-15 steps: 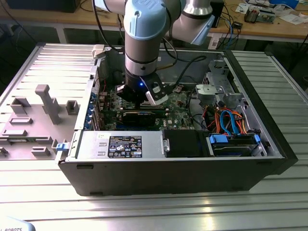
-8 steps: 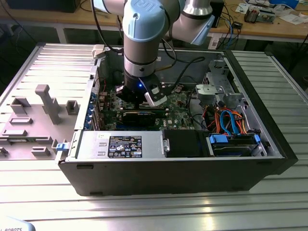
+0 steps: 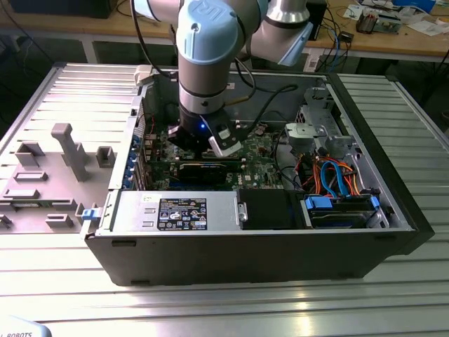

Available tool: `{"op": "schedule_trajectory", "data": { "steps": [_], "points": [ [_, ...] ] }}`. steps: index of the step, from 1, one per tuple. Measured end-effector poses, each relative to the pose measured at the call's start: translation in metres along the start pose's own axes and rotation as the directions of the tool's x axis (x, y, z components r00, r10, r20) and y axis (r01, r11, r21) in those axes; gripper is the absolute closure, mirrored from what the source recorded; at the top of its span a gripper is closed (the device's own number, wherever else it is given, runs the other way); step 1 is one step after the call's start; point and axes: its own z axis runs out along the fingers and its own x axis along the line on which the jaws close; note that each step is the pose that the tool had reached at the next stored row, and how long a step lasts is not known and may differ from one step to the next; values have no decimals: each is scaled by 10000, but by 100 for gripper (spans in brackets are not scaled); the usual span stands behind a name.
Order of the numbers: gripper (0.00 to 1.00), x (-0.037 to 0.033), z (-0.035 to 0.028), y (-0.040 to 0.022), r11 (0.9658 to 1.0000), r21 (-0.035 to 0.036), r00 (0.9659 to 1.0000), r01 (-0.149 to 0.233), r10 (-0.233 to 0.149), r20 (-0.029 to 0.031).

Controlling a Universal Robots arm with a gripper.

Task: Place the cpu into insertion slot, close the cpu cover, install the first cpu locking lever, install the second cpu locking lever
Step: 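Install the second cpu locking lever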

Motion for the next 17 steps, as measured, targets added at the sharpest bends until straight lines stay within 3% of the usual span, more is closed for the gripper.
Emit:
{"op": "schedule_trajectory", "data": {
  "steps": [2, 17],
  "points": [
    [89, 2, 14, 1, 10000, -37, 10000, -20, 20, 9],
    [89, 42, 89, 83, 9999, -99, 10000, -61, 61, 22]
  ]
}}
